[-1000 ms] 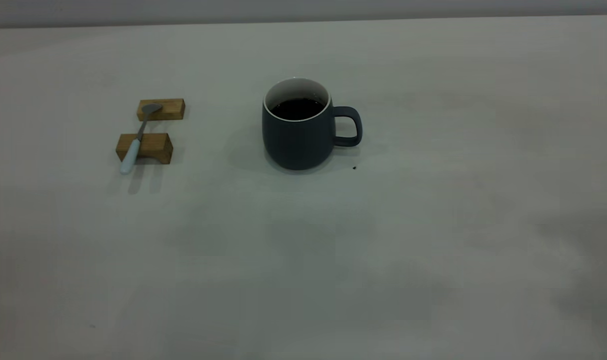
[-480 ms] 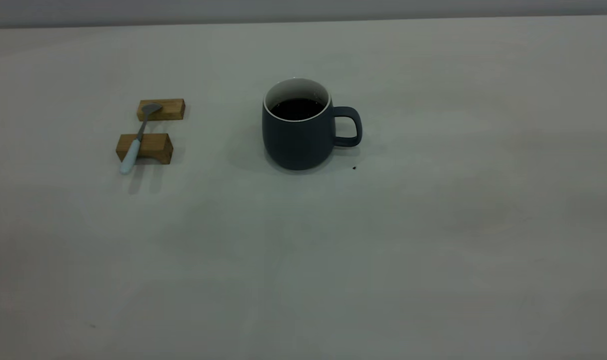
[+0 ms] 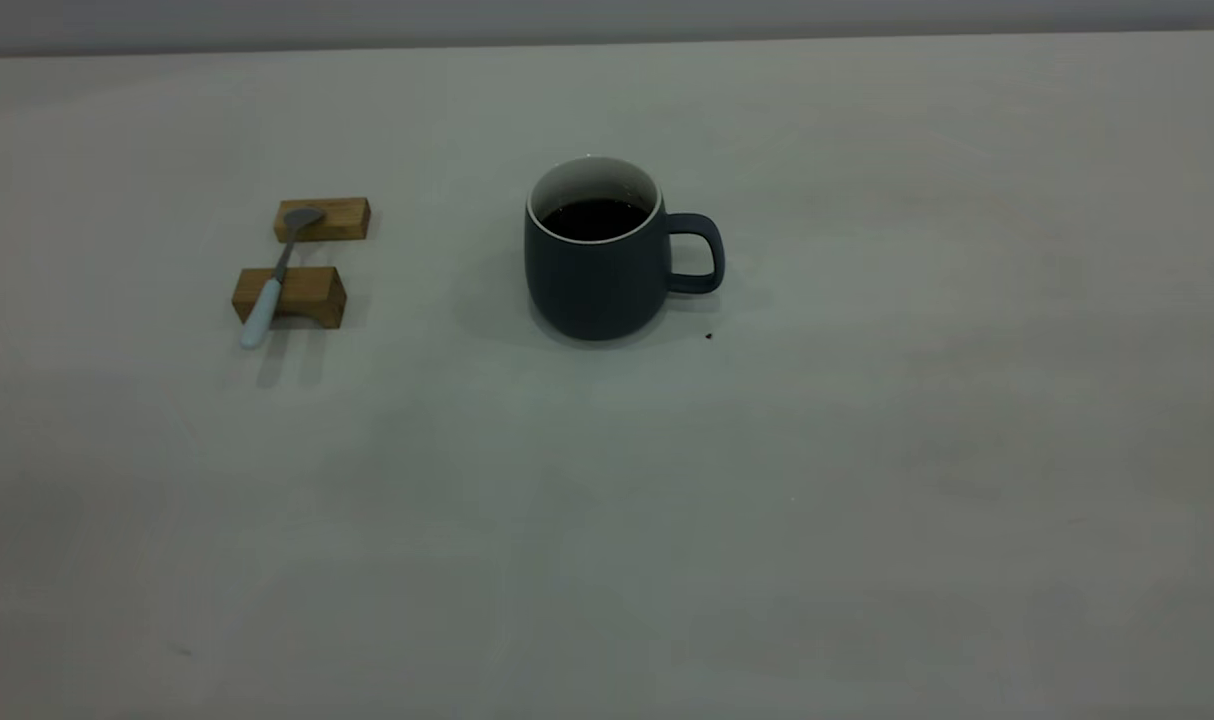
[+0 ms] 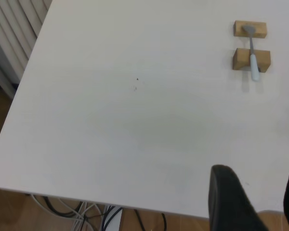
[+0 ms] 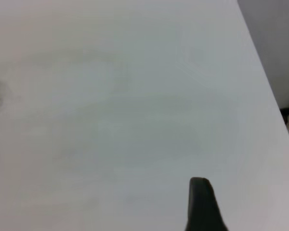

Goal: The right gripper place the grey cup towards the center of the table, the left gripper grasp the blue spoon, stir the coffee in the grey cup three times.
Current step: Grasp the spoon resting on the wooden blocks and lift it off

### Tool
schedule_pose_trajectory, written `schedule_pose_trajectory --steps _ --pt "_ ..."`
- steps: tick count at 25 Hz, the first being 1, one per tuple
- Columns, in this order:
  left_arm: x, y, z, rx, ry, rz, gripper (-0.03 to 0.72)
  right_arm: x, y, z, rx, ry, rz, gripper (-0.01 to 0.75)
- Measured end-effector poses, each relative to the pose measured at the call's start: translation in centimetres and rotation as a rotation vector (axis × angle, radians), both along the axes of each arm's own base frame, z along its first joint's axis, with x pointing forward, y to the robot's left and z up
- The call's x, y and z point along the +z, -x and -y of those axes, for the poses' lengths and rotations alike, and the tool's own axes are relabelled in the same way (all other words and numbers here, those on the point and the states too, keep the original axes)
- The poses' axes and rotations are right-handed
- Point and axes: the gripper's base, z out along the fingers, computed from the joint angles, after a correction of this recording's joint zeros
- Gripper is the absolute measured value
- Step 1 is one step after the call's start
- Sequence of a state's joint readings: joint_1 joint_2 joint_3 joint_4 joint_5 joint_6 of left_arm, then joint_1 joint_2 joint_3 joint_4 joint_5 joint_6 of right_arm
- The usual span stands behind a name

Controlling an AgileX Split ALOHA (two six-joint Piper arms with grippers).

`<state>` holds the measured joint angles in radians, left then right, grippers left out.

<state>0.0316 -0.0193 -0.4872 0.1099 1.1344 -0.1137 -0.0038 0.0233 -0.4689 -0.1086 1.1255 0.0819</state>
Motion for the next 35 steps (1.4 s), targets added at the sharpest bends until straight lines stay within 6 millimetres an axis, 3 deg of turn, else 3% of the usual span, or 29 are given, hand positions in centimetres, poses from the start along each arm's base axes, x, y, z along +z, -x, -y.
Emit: schedule_pose_trajectory --steps 30,35 --pt "0.1 -0.1 0.0 0.002 0.003 0.001 0.359 0.0 0.1 0.0 -0.002 -0.002 0.000 0.511" --pt "2.6 -2.5 0.0 0.023 0.034 -0.030 0.359 0.0 0.1 0.0 -0.002 -0.002 0.000 0.511"
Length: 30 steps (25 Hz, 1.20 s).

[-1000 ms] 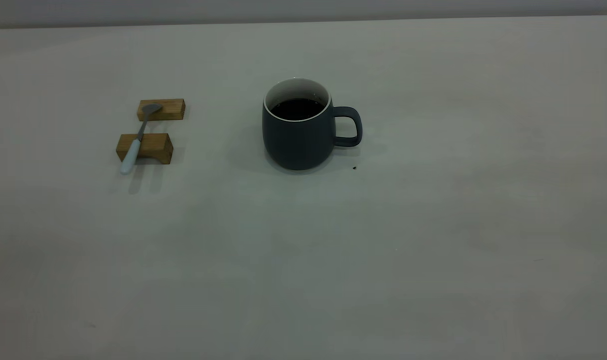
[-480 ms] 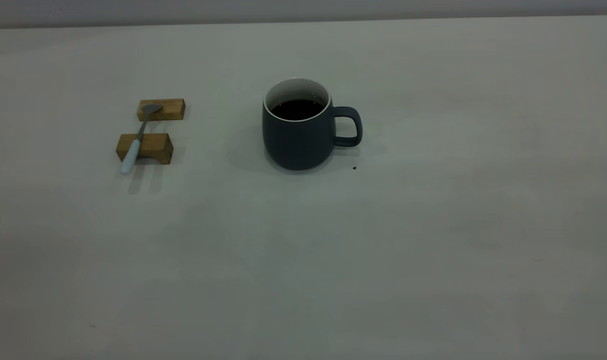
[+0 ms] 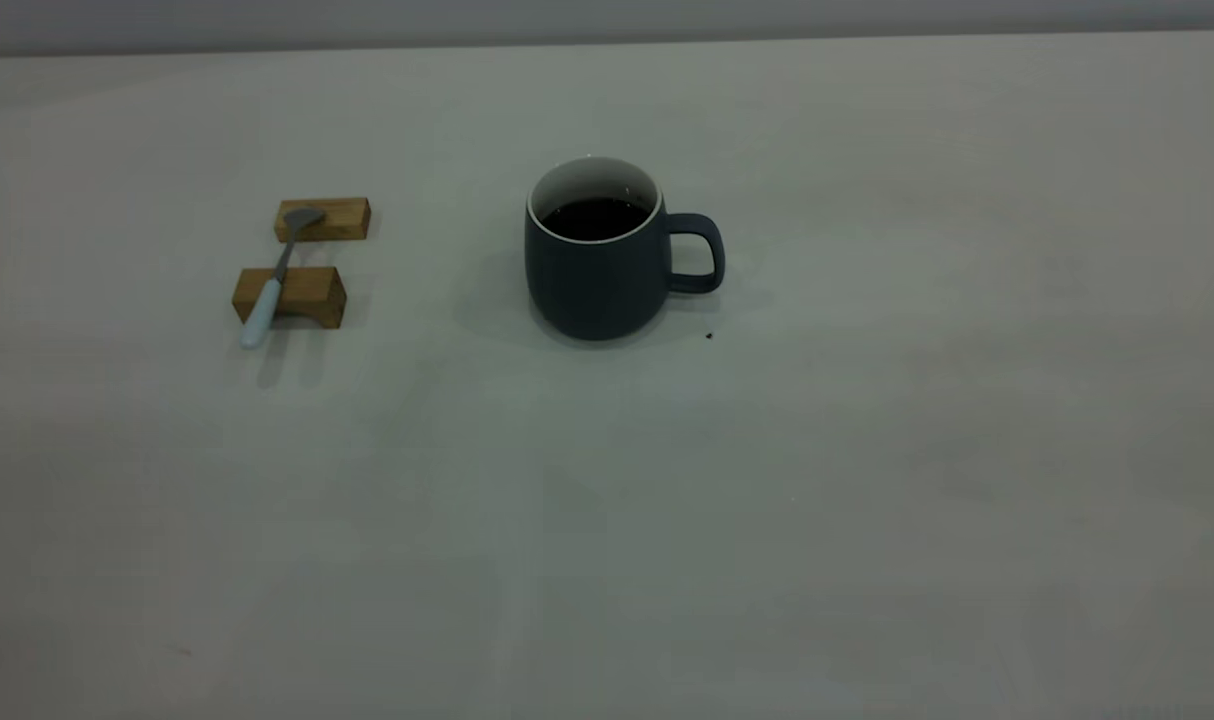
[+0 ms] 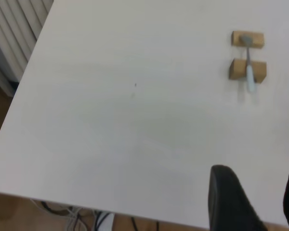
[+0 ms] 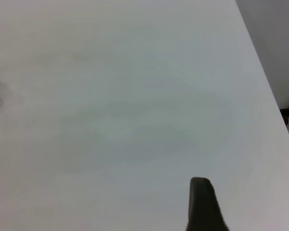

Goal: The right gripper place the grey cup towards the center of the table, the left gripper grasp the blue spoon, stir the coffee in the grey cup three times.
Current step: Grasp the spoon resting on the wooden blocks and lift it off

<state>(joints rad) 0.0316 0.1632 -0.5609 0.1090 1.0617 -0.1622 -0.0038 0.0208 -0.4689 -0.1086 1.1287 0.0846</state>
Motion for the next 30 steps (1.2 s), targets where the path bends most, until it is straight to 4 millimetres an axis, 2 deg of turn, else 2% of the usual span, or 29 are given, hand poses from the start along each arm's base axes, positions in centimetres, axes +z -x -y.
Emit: schedule_pose_trajectory --steps 3,6,10,16,20,24,30 --pt "1.1 -3.3 -0.1 -0.007 -0.003 -0.123 0.387 0.0 0.0 0.0 0.000 0.000 0.000 0.511" --pt "0.9 -7.2 -0.2 -0.030 -0.015 -0.253 0.462 0.0 0.0 0.0 0.000 0.000 0.000 0.511" --pt "-0.2 -11.8 -0.1 -0.045 0.013 -0.377 0.539 0.0 0.0 0.0 0.000 0.000 0.000 0.511" --pt "-3.0 -19.0 0.0 -0.052 0.063 -0.566 0.554 0.0 0.0 0.0 0.000 0.000 0.000 0.511" --pt "-4.9 -22.5 0.2 -0.046 0.113 -0.588 0.554 0.0 0.0 0.0 0.000 0.000 0.000 0.511" --pt "-7.0 -25.3 1.0 -0.081 0.148 -0.642 0.580 0.0 0.0 0.0 0.000 0.000 0.000 0.511" --pt "-10.7 -28.9 5.0 -0.199 0.105 -0.756 0.595 0.0 0.0 0.0 0.000 0.000 0.000 0.511"
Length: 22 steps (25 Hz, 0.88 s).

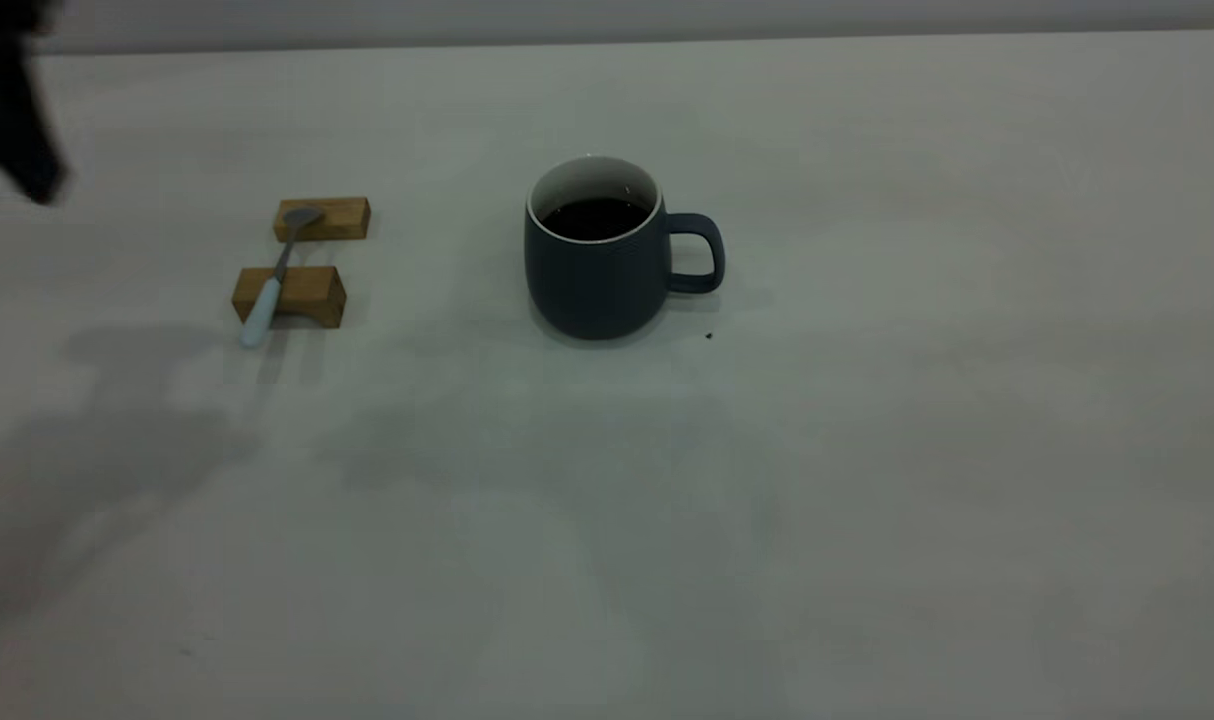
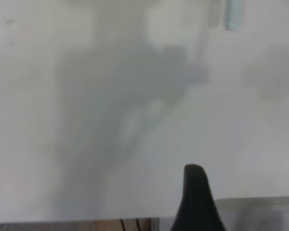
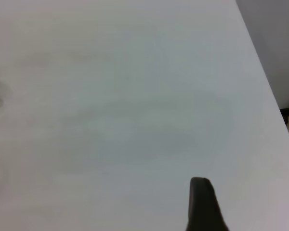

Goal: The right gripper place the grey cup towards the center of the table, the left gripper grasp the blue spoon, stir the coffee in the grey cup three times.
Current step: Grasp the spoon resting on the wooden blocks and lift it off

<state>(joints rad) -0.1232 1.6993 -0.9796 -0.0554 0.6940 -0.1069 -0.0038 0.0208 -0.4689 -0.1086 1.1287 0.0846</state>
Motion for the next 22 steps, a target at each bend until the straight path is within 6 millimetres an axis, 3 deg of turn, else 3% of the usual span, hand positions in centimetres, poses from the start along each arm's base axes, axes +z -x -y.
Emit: schedule_pose_trajectory --steps 4,11,22 --pt "-2.8 -2.2 2.2 0.023 -0.011 -0.017 0.595 0.0 0.0 0.0 0.000 0.000 0.000 0.511" --pt "-7.8 -4.8 2.8 0.066 -0.056 -0.079 0.594 0.0 0.0 0.0 0.000 0.000 0.000 0.511" --pt "-10.9 -7.8 3.3 0.038 -0.067 -0.079 0.593 0.0 0.0 0.0 0.000 0.000 0.000 0.511"
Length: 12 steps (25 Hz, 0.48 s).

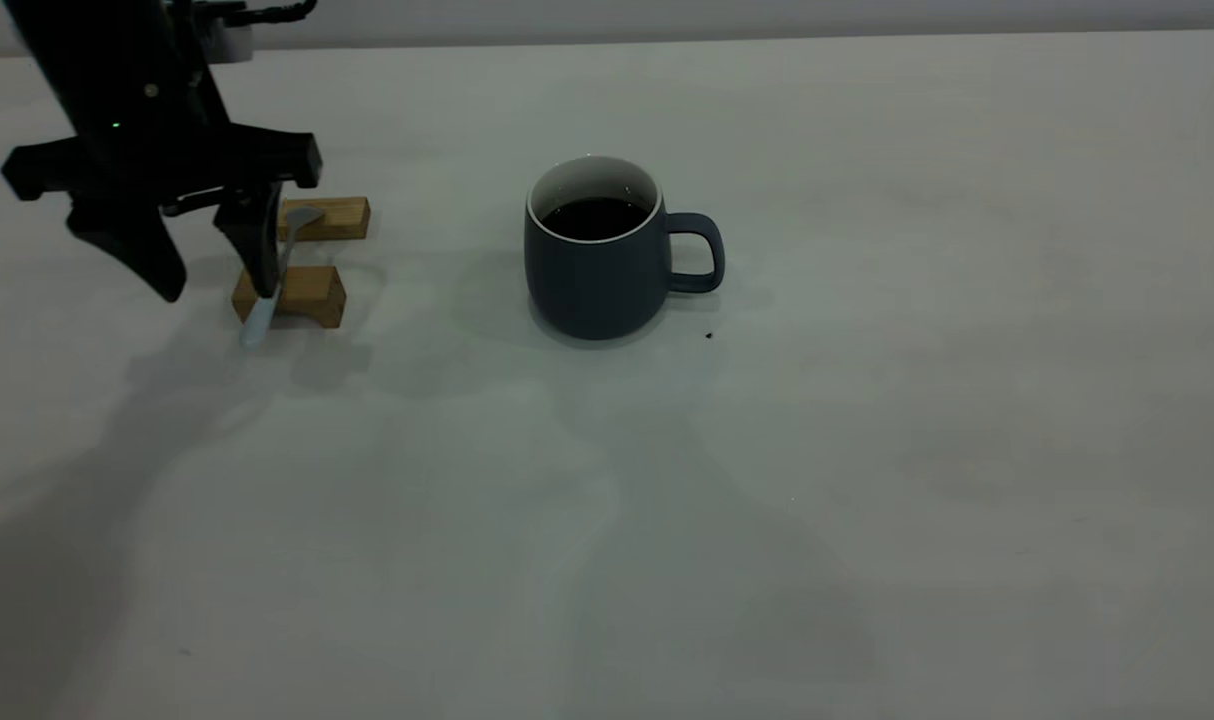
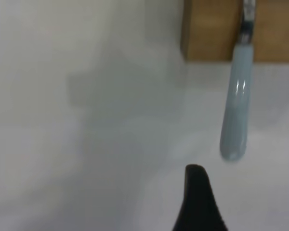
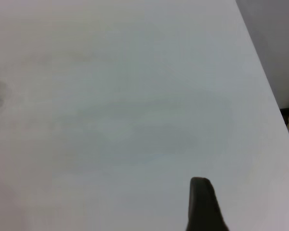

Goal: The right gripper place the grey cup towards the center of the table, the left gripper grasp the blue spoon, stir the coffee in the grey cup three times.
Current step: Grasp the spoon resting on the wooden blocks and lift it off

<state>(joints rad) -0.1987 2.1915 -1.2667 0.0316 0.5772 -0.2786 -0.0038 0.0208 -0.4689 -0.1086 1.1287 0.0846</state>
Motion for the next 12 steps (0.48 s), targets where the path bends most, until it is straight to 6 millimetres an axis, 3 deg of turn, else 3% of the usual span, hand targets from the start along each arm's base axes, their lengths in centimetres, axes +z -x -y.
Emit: schedule_pose_trajectory --steps 12 --pt "-2.6 -1.2 0.1 -0.034 -0.007 -0.020 0.593 0.0 0.0 0.0 0.000 0.000 0.000 0.511"
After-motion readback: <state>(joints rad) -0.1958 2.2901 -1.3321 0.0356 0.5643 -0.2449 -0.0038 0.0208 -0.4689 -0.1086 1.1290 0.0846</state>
